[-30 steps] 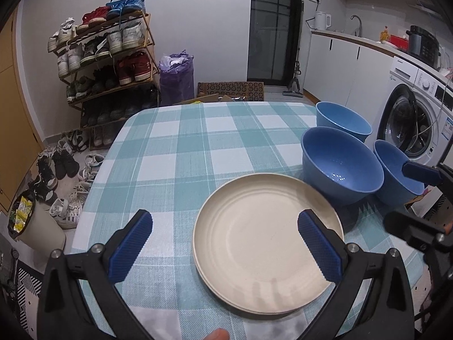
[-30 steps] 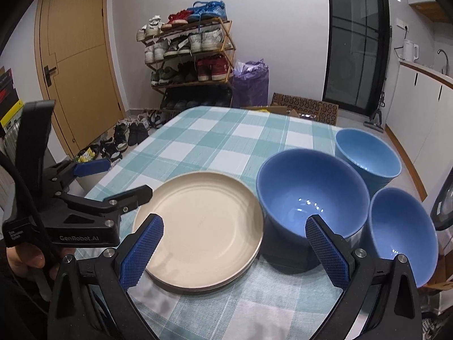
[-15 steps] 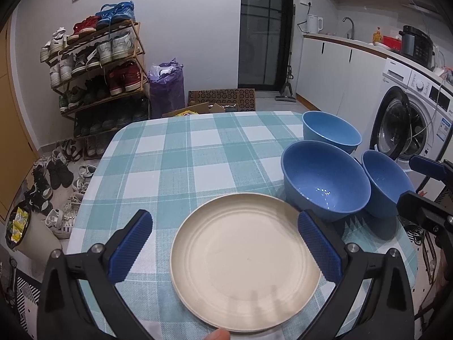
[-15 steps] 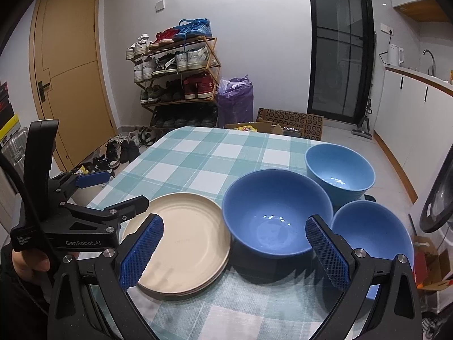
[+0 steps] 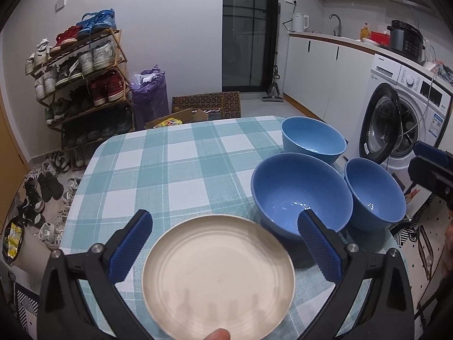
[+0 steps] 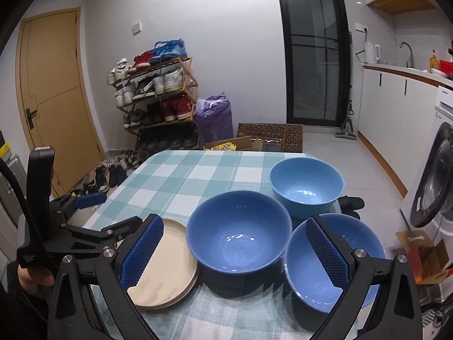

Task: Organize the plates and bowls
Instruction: 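Raise both tools from the plate stack and move over the blue bowls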

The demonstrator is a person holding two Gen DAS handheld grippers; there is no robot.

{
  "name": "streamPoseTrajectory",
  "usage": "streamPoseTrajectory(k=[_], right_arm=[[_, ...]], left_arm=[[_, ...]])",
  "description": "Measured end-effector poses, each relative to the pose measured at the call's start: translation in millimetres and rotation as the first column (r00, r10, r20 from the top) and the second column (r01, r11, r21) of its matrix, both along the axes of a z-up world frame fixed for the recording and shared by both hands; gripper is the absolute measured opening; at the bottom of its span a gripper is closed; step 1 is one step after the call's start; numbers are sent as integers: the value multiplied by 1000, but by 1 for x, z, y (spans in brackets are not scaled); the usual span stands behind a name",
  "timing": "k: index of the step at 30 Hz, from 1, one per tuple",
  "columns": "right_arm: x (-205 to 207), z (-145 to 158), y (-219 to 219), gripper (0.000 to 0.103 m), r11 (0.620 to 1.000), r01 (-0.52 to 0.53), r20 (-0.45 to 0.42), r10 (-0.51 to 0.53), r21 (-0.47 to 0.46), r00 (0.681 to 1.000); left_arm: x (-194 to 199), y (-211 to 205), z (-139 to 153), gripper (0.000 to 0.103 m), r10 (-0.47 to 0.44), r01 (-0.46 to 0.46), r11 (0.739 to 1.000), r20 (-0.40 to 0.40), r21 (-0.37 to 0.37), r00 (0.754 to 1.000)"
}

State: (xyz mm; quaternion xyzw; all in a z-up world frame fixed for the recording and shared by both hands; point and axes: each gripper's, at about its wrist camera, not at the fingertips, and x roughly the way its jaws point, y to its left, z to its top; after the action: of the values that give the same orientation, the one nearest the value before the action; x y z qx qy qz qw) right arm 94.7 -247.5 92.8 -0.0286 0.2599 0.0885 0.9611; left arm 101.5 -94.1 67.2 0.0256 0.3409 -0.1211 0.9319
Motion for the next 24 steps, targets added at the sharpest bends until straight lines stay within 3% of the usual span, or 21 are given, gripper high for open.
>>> streamPoseTrajectory(k=[10,24], right_arm=[[5,24,-43,102,999,50,9,-50,20,999],[17,32,-73,102,996,77,-5,-77,41,997]], left_arm=[[16,-21,12,103,-22,22,1000,-1,-12,1000],[39,-46,17,103,-54,54,998,-29,-10,998]])
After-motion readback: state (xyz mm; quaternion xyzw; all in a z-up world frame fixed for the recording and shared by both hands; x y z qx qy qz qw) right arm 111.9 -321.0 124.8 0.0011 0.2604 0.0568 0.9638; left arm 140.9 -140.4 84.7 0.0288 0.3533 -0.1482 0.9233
